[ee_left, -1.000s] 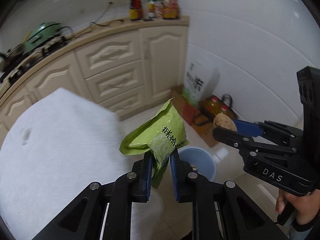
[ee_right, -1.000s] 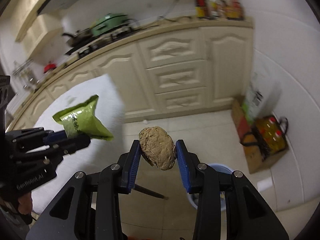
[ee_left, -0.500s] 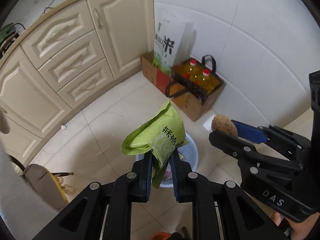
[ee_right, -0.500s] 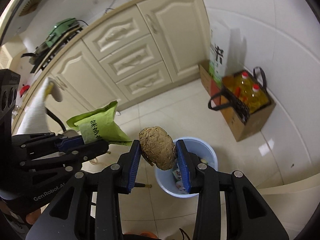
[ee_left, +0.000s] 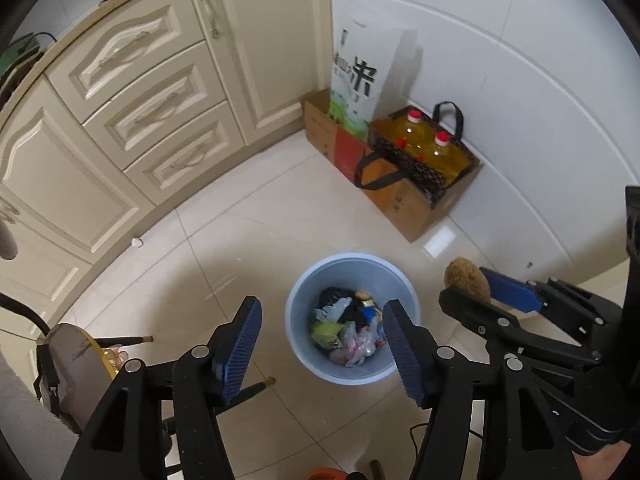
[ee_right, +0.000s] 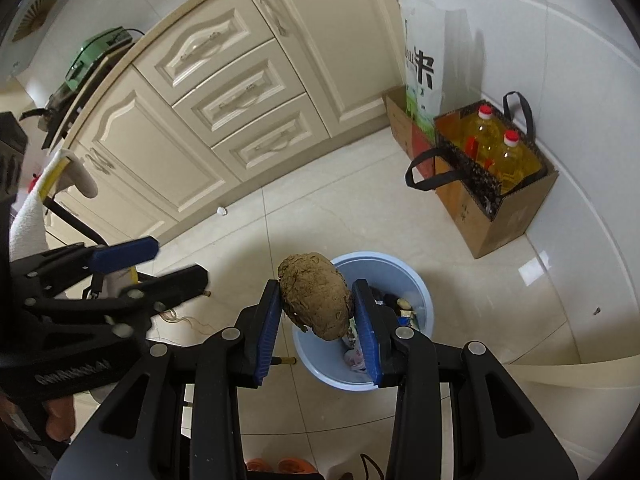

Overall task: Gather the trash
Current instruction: 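Carry the green packet and bread roll over the blue bin and open both grippers, then move both grippers back over the table toward the white container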

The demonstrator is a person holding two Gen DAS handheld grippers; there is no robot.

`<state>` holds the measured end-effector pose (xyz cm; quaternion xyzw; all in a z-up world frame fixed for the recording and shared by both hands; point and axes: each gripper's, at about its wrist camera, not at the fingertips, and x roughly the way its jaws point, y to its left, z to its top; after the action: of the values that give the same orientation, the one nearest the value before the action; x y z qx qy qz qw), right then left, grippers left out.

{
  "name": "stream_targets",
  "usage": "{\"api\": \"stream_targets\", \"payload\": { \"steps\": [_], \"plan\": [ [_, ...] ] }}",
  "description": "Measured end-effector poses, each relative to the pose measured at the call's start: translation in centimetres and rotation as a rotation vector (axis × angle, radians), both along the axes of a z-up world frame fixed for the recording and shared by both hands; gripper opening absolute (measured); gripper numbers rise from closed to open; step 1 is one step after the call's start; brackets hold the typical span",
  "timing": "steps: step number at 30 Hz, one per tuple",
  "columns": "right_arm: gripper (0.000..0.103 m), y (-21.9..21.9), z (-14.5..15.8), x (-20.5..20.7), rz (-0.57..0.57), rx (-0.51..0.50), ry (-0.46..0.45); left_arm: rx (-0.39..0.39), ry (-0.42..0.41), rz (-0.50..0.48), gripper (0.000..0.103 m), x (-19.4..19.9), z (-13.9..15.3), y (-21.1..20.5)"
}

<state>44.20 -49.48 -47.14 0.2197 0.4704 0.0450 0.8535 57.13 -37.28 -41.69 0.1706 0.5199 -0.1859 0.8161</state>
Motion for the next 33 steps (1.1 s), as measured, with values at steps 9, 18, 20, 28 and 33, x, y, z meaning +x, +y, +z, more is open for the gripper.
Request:
{"api": "stream_targets", "payload": {
  "steps": [9,18,20,28,33],
  "plan": [
    [0.055,1.1,1.5,0.8,-0.020,-0.016,-0.010,-0.022,-0.068,0.041,0.066,-3.3,4.3,2.5],
    [0.067,4.0,9.2,-1.1,-0.002,-0.089,-0.109,-0.101,-0.161,0.093,0.069,-8.3,11.0,7.7],
    [0.071,5.2,11.5,-1.7,0.006,-0.115,-0.142,-0.137,-0.194,0.106,0.071,-9.9,13.2,10.1],
    [0.081,13.5,20.1,-2.9,0.104,-0.184,-0.303,-0.202,-0.383,0.168,0.081,-15.9,21.0,22.1],
    [0.083,21.0,23.4,-1.6,0.215,-0.201,-0.375,-0.160,-0.460,0.276,0.083,-17.4,23.0,30.5]
  ]
}}
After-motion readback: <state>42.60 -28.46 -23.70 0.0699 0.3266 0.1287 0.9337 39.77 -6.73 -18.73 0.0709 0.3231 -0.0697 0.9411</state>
